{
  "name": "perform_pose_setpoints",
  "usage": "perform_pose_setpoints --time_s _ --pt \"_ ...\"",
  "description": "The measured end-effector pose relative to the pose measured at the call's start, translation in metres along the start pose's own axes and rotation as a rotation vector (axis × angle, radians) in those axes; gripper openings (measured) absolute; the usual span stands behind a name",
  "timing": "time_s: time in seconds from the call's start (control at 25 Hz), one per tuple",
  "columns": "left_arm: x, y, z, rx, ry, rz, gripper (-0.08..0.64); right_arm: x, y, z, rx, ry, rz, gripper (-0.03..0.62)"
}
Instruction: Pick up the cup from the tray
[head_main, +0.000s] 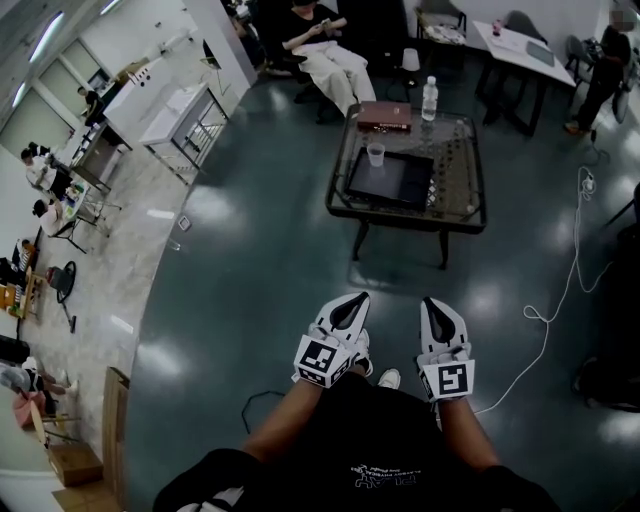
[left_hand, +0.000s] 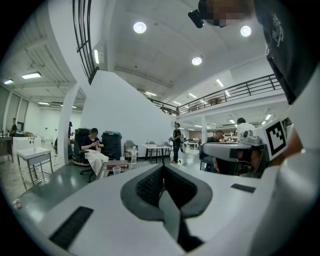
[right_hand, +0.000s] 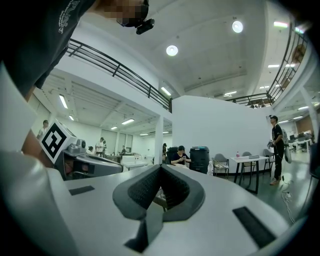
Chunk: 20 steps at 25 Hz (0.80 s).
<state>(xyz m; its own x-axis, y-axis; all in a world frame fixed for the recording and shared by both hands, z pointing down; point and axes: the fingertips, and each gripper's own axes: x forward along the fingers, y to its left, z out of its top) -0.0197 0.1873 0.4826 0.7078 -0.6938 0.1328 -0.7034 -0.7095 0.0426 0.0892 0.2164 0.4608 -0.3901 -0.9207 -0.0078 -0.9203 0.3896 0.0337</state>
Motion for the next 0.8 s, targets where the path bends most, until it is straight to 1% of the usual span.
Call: perform_pose_setpoints --time_s 0.52,0.8 --pt "0.044 0.061 0.008 -0.014 -0.004 -0.006 0.009 0.078 -0.021 0.003 0.004 -0.003 0.005 0.008" --pt "0.066 0.090 0.010 -0.008 -0.006 -0.018 0.009 0.116 -0.027 0.000 -0.006 0.024 0.014 0.008"
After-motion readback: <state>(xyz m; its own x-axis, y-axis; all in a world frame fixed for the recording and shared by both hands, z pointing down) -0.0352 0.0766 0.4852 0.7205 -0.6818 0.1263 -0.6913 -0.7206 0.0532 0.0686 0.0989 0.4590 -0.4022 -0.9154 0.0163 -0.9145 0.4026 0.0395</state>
